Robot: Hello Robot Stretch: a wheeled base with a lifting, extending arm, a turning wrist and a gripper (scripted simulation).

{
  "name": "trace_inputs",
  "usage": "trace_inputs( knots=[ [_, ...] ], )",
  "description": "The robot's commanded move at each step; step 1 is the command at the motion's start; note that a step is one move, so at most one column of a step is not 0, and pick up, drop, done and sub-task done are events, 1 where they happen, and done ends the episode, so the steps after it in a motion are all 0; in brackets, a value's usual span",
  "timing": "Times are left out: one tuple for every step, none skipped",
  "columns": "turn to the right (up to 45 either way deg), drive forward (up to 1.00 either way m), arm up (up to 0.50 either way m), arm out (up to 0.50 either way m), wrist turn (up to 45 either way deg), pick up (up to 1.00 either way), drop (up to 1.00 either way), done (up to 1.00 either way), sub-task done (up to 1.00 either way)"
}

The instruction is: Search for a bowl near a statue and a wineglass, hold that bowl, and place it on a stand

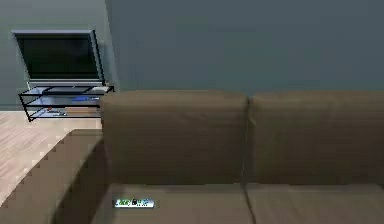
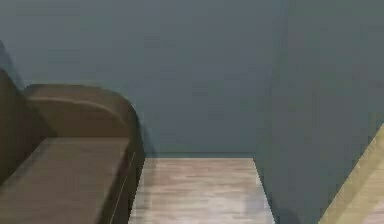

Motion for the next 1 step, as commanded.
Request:
trace_inputs(
  knots=[
    [-45.0, 0.00, 0.00, 0.00, 0.0, 0.00, 0.00, 0.00, 0.00]
  ],
)
